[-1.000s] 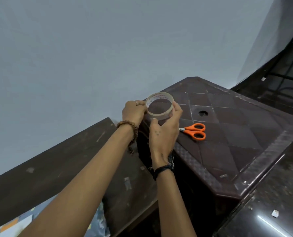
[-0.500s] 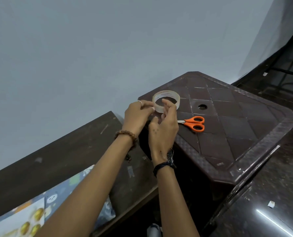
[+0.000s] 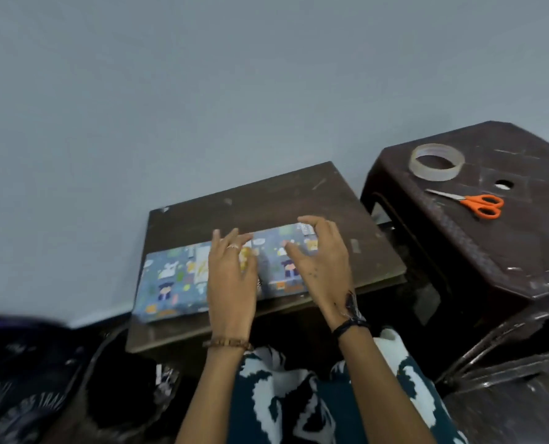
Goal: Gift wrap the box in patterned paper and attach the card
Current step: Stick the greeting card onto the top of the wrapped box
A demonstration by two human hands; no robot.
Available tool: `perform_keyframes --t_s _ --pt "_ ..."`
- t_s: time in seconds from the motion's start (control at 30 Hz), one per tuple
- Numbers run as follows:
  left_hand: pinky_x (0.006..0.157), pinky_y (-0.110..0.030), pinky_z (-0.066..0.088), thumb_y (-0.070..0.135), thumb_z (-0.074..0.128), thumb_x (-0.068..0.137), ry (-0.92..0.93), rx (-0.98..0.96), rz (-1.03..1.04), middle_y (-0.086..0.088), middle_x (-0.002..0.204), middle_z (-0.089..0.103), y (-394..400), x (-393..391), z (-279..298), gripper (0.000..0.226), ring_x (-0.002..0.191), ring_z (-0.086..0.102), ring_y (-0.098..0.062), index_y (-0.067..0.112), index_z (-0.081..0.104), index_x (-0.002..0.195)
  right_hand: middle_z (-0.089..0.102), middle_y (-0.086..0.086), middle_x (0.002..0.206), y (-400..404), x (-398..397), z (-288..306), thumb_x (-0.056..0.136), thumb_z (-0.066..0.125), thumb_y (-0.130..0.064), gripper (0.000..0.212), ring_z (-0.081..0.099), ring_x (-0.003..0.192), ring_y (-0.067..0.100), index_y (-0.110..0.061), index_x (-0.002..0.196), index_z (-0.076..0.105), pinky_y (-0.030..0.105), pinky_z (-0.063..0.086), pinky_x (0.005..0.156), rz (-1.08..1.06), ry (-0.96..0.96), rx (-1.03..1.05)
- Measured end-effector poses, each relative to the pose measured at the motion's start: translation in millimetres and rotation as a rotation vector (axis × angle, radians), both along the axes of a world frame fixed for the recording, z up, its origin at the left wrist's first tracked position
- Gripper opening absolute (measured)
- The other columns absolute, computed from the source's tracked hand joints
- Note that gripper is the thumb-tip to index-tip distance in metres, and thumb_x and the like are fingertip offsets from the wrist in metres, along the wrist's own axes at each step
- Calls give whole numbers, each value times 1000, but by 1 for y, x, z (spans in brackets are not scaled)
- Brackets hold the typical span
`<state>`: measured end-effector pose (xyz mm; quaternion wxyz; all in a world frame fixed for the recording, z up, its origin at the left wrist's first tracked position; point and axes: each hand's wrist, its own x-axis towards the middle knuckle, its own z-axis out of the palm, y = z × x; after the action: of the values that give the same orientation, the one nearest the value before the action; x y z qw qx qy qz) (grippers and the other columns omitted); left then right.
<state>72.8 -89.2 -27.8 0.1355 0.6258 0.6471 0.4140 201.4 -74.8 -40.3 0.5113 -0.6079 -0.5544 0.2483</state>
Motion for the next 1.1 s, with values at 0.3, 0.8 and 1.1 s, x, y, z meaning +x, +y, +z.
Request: perform_keyframes --t_s 0.3,0.8,1.1 --pt "111 -40 24 30 66 85 -305 -255 458 -12 152 16 -31 -91 -31 73 139 20 -28 8 29 144 44 5 128 -23 -9 -25 73 73 -48 78 42 117 24 -17 134 36 35 42 86 -76 -188 -253" --pt "91 -23 39 20 78 73 -430 -51 420 -12 137 28 58 -59 -25 80 121 44 -26 13 34 139 55 -12 107 67 21 -24 76 75 -32 63 55 110 22 -27 126 36 30 48 82 -129 137 -18" --pt "106 -45 36 27 78 73 -267 -132 381 -14 145 21 90 -59 -43 84 129 37 -29 10 32 141 56 2 126 112 25 -40 86 65 -28 58 51 116 24 -23 134 33 27 41 85 -81 85 -93"
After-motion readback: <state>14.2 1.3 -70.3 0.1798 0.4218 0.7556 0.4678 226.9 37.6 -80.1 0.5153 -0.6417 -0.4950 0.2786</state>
